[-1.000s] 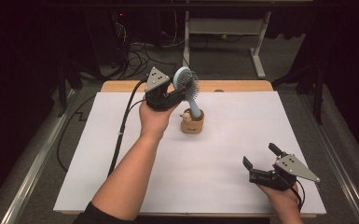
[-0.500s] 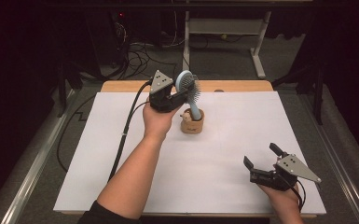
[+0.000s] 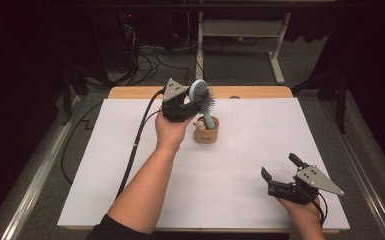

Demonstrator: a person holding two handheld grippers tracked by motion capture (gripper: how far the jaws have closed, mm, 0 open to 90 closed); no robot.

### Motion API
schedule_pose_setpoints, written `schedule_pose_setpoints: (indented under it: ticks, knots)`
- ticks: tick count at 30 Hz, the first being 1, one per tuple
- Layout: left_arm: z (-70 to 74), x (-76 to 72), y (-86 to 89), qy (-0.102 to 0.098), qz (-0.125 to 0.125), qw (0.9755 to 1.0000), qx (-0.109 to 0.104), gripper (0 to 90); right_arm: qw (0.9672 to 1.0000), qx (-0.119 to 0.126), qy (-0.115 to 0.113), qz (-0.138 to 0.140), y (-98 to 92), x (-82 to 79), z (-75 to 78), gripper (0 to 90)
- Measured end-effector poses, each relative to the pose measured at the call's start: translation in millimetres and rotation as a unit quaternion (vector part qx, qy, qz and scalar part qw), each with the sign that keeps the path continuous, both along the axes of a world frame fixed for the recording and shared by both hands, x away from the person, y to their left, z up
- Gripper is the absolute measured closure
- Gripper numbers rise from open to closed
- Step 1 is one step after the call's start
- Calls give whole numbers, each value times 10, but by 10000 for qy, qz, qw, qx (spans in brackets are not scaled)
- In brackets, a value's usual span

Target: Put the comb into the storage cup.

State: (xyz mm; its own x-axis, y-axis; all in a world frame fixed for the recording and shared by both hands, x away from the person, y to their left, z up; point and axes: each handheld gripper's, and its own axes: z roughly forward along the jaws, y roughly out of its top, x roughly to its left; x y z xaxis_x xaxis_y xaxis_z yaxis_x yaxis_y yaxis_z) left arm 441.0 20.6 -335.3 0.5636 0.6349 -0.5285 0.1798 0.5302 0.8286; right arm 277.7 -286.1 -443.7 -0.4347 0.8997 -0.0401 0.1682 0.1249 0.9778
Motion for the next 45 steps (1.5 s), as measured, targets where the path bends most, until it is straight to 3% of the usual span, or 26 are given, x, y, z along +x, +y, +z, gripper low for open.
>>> schedule_pose_setpoints:
  ticks: [17, 33, 45]
  knots:
    - [-96, 61, 38, 104, 48, 9998, -134, 548, 10000, 25, 11, 28, 2, 5, -13, 1]
    - [-199, 101, -28, 115, 12, 9999, -47, 546, 10000, 25, -24, 20, -3, 0, 1, 1]
    - [-219, 150, 36, 150, 23, 9998, -114, 516, 10000, 29, -48, -16, -1, -9, 8, 1]
